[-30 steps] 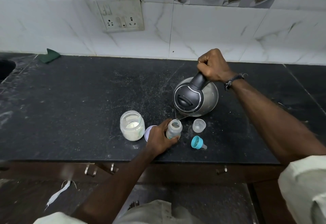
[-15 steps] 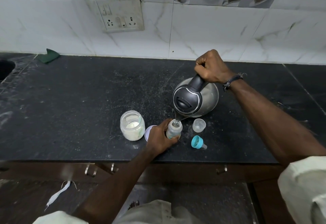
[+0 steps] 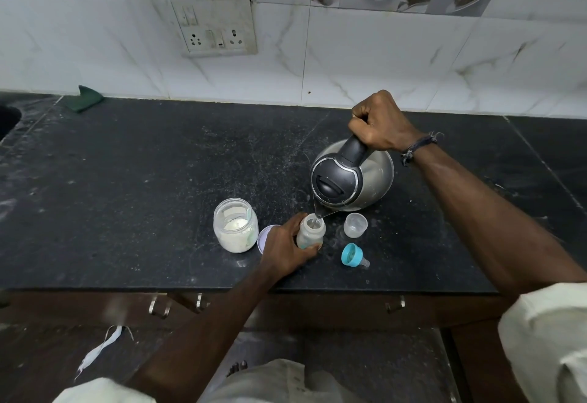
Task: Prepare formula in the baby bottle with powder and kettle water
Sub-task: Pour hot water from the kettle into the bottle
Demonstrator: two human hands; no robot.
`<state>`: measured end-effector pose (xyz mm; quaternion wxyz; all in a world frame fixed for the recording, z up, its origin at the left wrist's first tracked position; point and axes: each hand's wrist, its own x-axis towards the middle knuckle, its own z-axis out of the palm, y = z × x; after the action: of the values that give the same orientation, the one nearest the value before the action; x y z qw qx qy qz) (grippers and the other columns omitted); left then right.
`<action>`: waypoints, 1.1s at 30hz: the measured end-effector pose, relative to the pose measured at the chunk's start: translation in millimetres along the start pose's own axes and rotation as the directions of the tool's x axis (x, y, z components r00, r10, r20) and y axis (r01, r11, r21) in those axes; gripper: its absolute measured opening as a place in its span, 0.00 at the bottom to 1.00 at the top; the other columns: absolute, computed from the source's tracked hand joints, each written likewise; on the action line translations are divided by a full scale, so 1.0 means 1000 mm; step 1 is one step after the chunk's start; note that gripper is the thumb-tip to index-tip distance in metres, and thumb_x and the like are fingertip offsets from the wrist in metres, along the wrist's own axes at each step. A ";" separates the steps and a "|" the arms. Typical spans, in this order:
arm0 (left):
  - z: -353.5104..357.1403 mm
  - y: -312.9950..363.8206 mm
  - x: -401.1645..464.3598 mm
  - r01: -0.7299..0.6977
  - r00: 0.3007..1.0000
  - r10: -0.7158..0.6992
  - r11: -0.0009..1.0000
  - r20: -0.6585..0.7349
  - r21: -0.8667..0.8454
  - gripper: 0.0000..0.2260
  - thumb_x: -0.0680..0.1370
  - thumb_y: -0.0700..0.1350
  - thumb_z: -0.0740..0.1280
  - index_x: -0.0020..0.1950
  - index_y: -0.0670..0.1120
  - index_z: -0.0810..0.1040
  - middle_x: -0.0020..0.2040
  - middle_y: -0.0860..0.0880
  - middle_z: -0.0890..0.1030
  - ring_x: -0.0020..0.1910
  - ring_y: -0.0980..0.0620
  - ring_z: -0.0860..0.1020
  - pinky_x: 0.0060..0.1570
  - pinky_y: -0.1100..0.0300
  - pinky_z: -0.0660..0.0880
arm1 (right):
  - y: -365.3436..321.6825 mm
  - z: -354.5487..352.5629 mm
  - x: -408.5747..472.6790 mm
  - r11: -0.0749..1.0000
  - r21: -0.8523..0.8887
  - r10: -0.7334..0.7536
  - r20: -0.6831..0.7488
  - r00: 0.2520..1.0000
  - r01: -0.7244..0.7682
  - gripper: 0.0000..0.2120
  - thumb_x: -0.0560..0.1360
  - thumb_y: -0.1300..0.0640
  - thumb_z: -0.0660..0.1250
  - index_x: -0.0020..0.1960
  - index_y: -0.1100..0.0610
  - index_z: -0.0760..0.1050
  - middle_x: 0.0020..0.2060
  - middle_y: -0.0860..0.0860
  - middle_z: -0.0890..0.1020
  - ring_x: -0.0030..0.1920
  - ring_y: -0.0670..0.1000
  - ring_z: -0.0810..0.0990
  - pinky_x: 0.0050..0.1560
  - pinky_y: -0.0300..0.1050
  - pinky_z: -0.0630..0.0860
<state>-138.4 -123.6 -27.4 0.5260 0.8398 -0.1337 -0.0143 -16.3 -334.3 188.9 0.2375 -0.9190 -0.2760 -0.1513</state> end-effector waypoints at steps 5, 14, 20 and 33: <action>0.001 0.000 0.001 -0.002 1.000 0.002 1.000 -0.008 -0.007 0.25 0.69 0.49 0.78 0.64 0.51 0.77 0.54 0.56 0.84 0.53 0.58 0.82 0.54 0.52 0.79 | 0.003 0.002 -0.002 1.000 -0.007 0.007 -0.004 1.000 -0.007 0.15 0.64 0.53 0.57 0.22 0.59 0.60 0.19 0.51 0.58 0.24 0.49 0.54 0.25 0.34 0.52; 0.001 -0.001 0.000 -0.006 1.000 0.006 1.000 -0.006 0.000 0.26 0.69 0.49 0.79 0.65 0.52 0.76 0.54 0.56 0.84 0.54 0.59 0.82 0.55 0.54 0.79 | -0.001 -0.001 -0.003 1.000 -0.016 -0.001 0.004 1.000 0.001 0.14 0.64 0.52 0.56 0.22 0.55 0.58 0.19 0.49 0.57 0.24 0.49 0.53 0.26 0.35 0.52; 0.000 0.001 -0.001 -0.006 1.000 0.006 1.000 0.000 -0.005 0.26 0.69 0.47 0.79 0.65 0.53 0.76 0.55 0.57 0.83 0.54 0.61 0.81 0.56 0.56 0.79 | -0.001 -0.001 -0.002 0.999 -0.044 -0.018 0.007 1.000 0.019 0.15 0.64 0.51 0.56 0.22 0.56 0.58 0.19 0.50 0.57 0.25 0.50 0.54 0.27 0.40 0.53; 0.001 -0.001 0.000 0.005 1.000 -0.006 1.000 0.002 0.020 0.26 0.69 0.49 0.78 0.66 0.52 0.76 0.55 0.55 0.84 0.54 0.59 0.81 0.56 0.55 0.79 | 0.001 0.000 -0.003 0.999 -0.047 -0.009 -0.005 1.000 0.009 0.15 0.64 0.53 0.57 0.22 0.58 0.59 0.20 0.52 0.57 0.25 0.51 0.53 0.27 0.41 0.53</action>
<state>-138.1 -123.8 -28.3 0.5174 0.8454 -0.1319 -0.0151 -17.8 -336.4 187.6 0.2159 -0.9226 -0.2761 -0.1610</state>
